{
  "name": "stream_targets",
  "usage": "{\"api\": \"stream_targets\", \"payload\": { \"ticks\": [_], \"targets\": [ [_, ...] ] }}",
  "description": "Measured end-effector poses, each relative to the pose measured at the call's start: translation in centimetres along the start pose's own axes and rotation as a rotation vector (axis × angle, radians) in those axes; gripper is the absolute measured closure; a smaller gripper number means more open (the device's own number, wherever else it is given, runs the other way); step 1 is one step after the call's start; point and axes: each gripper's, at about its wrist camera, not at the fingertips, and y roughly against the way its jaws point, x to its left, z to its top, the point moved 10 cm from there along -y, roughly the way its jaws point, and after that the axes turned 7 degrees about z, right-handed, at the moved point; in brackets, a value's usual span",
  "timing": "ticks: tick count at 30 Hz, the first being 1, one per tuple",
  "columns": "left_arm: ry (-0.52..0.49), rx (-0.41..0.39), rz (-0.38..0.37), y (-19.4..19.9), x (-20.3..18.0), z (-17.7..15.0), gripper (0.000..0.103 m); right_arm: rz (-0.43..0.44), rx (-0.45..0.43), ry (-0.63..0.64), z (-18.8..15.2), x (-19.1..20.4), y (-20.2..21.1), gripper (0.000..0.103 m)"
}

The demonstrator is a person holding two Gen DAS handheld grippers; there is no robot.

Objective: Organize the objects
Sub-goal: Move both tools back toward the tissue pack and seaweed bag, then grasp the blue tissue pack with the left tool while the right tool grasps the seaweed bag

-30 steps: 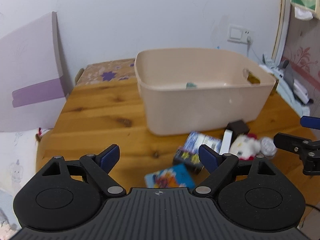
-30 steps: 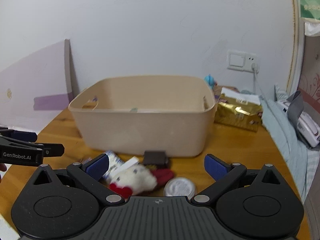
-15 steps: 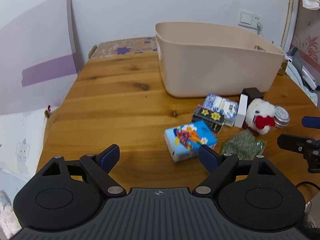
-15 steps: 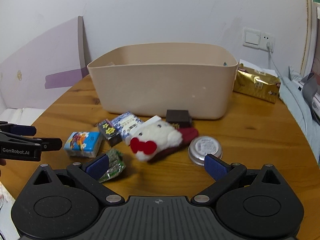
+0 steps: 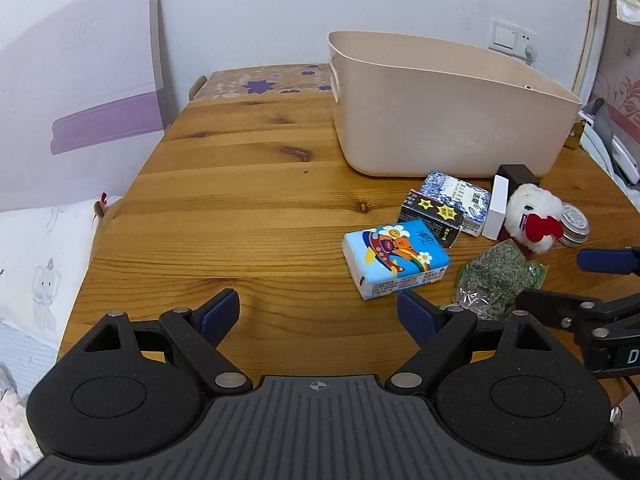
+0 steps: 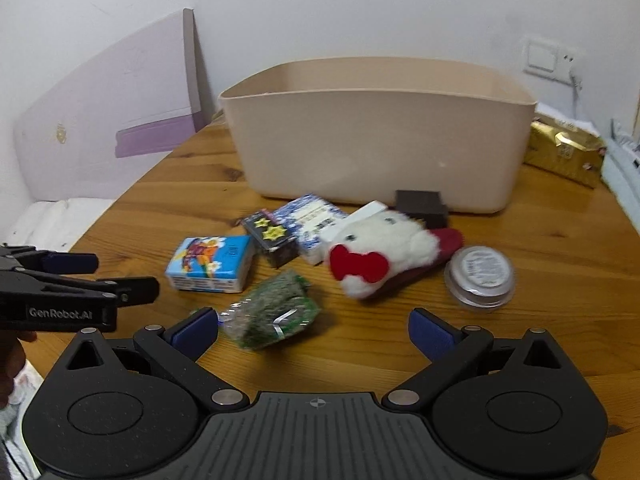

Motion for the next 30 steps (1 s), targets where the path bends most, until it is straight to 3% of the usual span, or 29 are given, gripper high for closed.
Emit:
{"api": "stream_targets", "payload": {
  "ticks": [6, 11, 18, 24, 30],
  "targets": [
    [0.028, 0.011, 0.007, -0.8, 1.1, 0.3, 0.015, -0.004, 0.019, -0.006, 0.0, 0.8, -1.8, 0.001],
    [0.029, 0.016, -0.023, -1.4, 0.9, 0.7, 0.015, -0.026, 0.037, -0.034, -0.1, 0.0, -3.2, 0.011],
    [-0.039, 0.035, -0.108, -2.1, -1.5, 1.0, 0.015, -0.055, 0.028, -0.029, -0.1, -1.4, -3.2, 0.027],
    [-0.142, 0.046, -0.103, -3.9, -3.0, 1.0, 0.015, -0.062, 0.027, -0.028, -0.2, -2.2, -2.6, 0.028],
    [-0.208, 0.047, -0.187, -5.6, -4.7, 1.5, 0.013, -0.059, 0.030, -0.034, -0.5, -2.6, -2.3, 0.028]
  ]
}}
